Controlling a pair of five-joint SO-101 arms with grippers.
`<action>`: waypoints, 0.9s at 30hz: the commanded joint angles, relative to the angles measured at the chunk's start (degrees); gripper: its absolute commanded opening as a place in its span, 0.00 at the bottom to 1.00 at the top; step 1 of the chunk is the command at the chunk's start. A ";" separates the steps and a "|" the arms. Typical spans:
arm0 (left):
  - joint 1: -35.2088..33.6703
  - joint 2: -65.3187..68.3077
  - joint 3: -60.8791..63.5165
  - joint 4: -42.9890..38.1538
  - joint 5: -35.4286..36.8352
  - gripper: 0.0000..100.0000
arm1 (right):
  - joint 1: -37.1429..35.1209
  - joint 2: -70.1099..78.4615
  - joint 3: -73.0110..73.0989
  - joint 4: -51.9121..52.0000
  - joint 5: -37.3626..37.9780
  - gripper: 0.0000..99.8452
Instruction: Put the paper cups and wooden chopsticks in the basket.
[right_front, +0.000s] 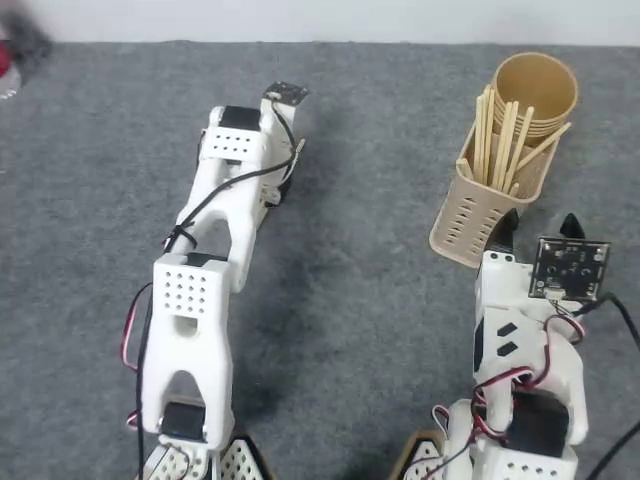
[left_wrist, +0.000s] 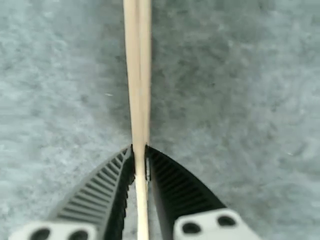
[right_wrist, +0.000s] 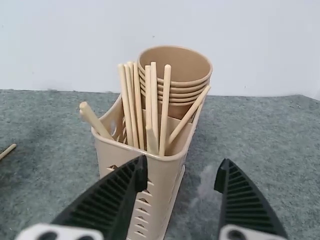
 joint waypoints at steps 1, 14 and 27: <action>-1.05 -0.35 -2.51 -1.49 -0.88 0.01 | -0.31 0.57 -0.26 -0.92 -0.62 0.22; -0.70 5.01 -12.70 5.01 -0.44 0.01 | -0.31 0.57 -0.26 -0.92 -0.62 0.22; 0.53 5.45 -12.44 7.03 -0.44 0.01 | -0.31 0.57 -0.26 -0.84 -0.62 0.22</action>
